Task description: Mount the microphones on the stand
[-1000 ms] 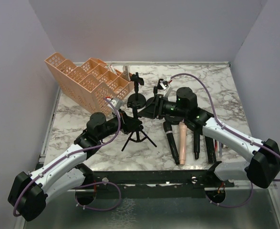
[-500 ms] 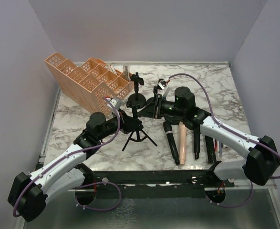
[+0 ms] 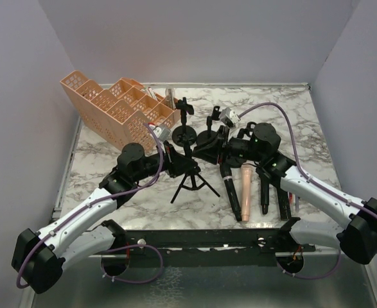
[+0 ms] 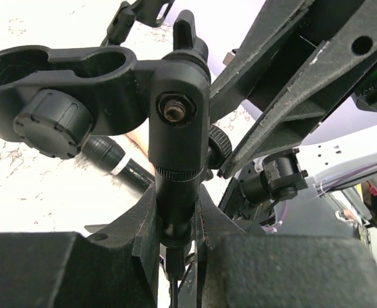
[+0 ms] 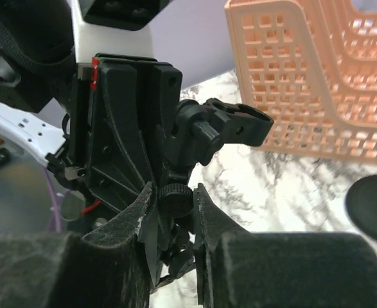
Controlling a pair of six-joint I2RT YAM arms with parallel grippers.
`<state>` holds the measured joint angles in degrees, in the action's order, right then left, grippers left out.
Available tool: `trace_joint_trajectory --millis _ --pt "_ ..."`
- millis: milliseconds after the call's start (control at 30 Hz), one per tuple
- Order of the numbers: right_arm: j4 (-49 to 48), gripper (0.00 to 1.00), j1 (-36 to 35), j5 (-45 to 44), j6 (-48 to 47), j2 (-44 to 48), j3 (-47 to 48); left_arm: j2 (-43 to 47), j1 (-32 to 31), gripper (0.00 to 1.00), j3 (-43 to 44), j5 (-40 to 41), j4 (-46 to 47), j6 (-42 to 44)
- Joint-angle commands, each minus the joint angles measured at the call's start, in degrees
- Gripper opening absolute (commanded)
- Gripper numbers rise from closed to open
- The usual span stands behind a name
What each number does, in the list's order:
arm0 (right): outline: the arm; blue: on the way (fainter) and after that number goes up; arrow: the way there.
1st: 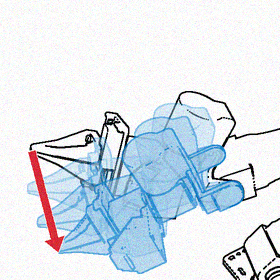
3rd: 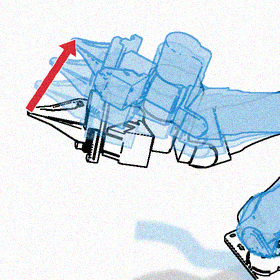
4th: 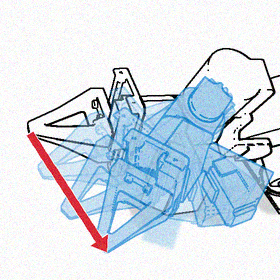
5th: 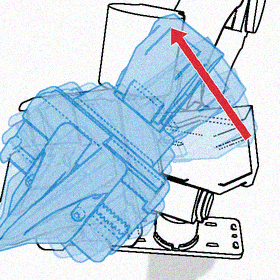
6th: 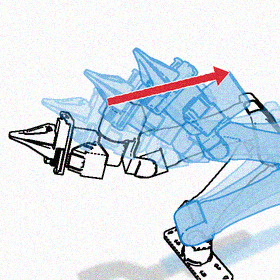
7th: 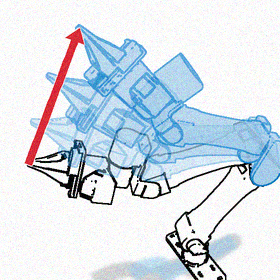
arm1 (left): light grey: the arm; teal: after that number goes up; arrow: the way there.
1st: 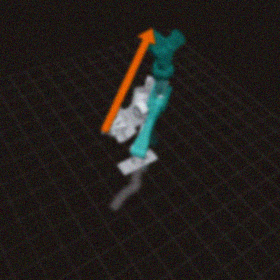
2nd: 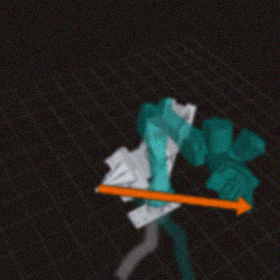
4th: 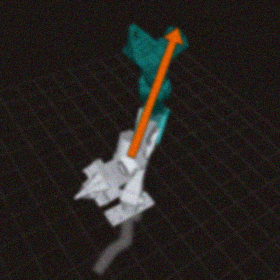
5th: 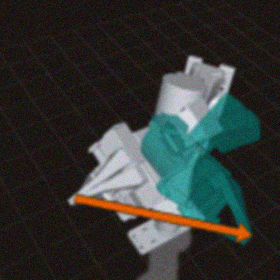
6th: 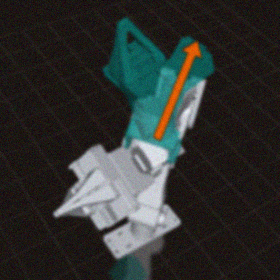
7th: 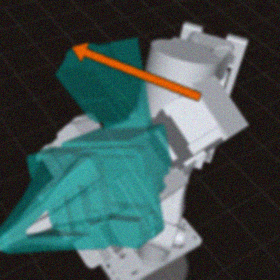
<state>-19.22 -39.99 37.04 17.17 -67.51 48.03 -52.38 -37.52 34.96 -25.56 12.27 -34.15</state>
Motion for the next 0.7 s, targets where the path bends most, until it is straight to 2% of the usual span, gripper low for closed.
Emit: trace_joint_trajectory --millis 0,100,233,333,500,600,667 --pt "1.34 0.18 -0.93 3.96 -8.02 0.12 2.97 -0.41 0.38 0.0 2.83 -1.2 1.92 -1.51" --pt "5.73 0.51 -0.92 -5.38 0.73 -0.41 5.04 0.37 0.34 0.0 1.71 -0.21 3.59 -0.18" --pt "17.59 0.71 -0.42 -21.42 19.85 1.16 9.81 2.18 0.35 0.0 -0.47 2.74 5.21 2.88" --pt "19.13 0.74 -0.27 -23.12 26.95 1.7 9.79 3.1 0.34 0.0 -1.02 4.33 6.01 3.9" --pt "20.4 0.78 -0.18 -17.97 32.04 -0.31 9.36 3.49 0.34 0.0 -0.43 5.0 6.5 3.9" --pt "13.04 0.8 -0.18 -12.2 35.22 -0.31 6.27 3.53 0.38 0.0 -0.38 6.31 6.62 3.3" --pt "8.71 0.77 -0.2 -9.82 37.36 -0.38 4.42 3.39 0.34 0.0 -0.26 6.65 6.7 2.76"
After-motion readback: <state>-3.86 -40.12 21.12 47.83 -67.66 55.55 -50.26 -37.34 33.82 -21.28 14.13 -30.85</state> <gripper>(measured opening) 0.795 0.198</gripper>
